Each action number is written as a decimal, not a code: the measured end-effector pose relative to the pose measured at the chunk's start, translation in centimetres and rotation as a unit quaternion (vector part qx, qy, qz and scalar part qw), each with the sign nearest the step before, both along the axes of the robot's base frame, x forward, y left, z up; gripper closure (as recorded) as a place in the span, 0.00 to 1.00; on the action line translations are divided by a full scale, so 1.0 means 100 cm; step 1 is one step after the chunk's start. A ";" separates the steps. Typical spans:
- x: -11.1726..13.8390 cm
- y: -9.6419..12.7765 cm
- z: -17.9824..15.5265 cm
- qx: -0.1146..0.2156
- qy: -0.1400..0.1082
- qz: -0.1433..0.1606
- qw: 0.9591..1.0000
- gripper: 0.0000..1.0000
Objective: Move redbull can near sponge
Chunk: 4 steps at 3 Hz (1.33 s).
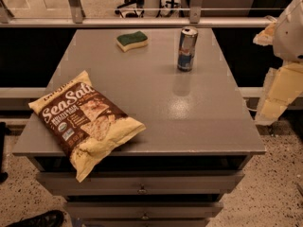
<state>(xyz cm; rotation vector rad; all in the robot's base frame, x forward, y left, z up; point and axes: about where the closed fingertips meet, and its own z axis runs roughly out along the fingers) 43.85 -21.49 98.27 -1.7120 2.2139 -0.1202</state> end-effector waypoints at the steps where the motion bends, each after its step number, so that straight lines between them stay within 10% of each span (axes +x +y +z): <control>1: 0.004 0.000 -0.001 0.001 -0.003 0.000 1.000 0.00; 4: 0.143 0.020 -0.059 0.084 -0.065 -0.039 0.994 0.00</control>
Offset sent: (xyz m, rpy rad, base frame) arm 0.0564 0.0025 -0.0245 0.0203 -0.0628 -0.0080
